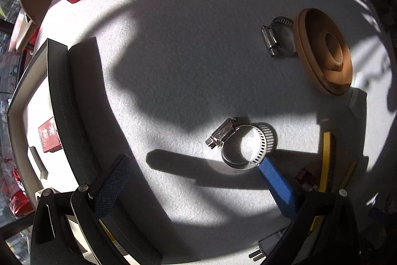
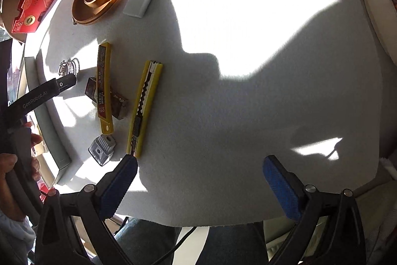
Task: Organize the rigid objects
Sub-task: 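Move the left tool toward the metal hose clamp while the right tool approaches the white block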
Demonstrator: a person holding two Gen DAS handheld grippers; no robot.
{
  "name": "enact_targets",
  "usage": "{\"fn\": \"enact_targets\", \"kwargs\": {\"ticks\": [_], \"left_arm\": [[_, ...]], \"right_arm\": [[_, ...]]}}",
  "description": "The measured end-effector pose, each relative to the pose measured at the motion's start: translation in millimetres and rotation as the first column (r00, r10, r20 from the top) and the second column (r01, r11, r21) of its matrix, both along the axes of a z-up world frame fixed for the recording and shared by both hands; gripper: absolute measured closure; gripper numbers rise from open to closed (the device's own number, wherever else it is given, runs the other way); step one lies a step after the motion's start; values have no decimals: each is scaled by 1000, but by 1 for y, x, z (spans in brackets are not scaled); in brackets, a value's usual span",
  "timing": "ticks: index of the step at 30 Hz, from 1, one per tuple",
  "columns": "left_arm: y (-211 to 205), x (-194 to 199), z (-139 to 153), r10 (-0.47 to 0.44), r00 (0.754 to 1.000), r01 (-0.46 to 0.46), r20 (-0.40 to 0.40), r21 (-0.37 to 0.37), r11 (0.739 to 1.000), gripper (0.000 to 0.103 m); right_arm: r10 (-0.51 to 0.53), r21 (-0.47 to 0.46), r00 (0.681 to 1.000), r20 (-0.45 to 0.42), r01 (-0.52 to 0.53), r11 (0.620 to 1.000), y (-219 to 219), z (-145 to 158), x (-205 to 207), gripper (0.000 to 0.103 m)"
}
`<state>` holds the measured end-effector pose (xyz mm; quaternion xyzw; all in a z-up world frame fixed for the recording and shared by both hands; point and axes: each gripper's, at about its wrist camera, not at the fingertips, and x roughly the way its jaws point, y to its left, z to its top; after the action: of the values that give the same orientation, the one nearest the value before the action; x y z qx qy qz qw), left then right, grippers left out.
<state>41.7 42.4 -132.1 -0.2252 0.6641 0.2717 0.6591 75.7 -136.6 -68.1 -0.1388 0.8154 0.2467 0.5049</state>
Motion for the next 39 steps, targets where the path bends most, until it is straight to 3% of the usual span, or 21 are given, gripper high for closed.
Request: {"fn": "enact_targets", "kwargs": {"ticks": [3, 10, 12, 14, 16, 20, 27, 30, 32, 34, 36, 39], "left_arm": [[-2, 6, 0, -8, 1000, 8, 12, 2, 1000, 0], [-8, 30, -2, -11, 999, 12, 37, -3, 1000, 0], [-6, 30, -4, 5, 999, -4, 45, -21, 1000, 0], [-4, 26, -8, 45, 998, -42, 53, -56, 998, 0], [-4, 27, -9, 43, 998, -40, 45, -56, 998, 0], [-5, 29, -10, 85, 995, -82, 43, -58, 995, 0], [-22, 8, -14, 145, 988, -142, 58, -51, 989, 0], [-15, 5, -14, 165, 984, -162, 74, -38, 986, 0], [-13, -2, -20, 178, 981, -176, 78, -35, 984, 0], [-15, -8, -15, 184, 981, -181, 64, -46, 982, 0], [-15, -3, -19, 187, 981, -185, 44, -63, 981, 0], [-13, 3, -16, 159, 986, -156, 38, -70, 985, 6]], "right_arm": [[-4, -7, 1000, 24, 4, 1000, 11, -1, 8, 1], [-143, 15, 988, 55, 143, 990, 53, -4, 65, 1], [-87, 18, 992, 87, 86, 996, 75, -8, 76, 1], [81, 33, 983, 165, -88, 996, 102, -8, 80, 1], [265, 46, 936, 233, -282, 958, 124, -6, 78, 1], [537, 36, 767, 350, -584, 811, 144, -6, 69, 2], [734, 59, 564, 378, -806, 589, 154, -21, 52, 2], [747, 100, 551, 372, -824, 557, 158, -22, 50, 2], [748, 118, 567, 345, -817, 565, 162, -24, 53, 1], [754, 115, 563, 339, -820, 560, 171, -25, 60, 2], [757, 115, 561, 334, -822, 558, 182, -23, 61, 6], [758, 116, 555, 343, -826, 552, 187, -12, 56, 27]]}}
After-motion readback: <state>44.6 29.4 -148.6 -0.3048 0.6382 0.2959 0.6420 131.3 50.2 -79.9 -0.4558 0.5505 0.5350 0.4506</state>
